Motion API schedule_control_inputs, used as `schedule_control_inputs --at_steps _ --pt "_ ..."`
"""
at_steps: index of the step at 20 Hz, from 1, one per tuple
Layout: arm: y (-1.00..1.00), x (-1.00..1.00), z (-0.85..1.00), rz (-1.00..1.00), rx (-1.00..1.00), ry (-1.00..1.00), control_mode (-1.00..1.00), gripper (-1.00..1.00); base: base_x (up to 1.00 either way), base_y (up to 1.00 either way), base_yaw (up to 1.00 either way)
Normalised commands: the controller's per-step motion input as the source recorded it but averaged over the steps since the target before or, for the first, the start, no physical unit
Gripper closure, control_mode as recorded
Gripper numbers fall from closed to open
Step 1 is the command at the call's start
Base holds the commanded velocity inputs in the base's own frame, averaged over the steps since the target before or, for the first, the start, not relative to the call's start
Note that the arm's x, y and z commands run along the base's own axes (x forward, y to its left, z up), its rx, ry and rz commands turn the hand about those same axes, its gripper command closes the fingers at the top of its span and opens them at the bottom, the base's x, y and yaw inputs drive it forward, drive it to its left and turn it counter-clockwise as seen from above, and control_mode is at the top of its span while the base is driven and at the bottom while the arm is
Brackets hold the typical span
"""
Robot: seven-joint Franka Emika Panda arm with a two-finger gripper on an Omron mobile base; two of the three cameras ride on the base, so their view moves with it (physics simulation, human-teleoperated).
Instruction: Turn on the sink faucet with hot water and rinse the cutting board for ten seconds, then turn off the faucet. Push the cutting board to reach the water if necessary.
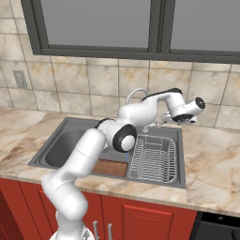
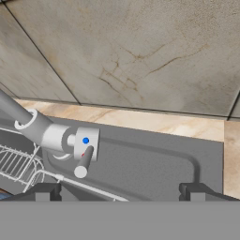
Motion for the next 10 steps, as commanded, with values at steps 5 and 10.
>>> schedule_control_inputs --at_steps 5,10 --pt "0.00 0.00 0.00 0.00 0.00 0.00 -1.00 -1.00 0.00 0.00 0.00" --pt "0.00 0.00 0.00 0.00 0.00 0.00 -1.00 -1.00 0.00 0.00 0.00"
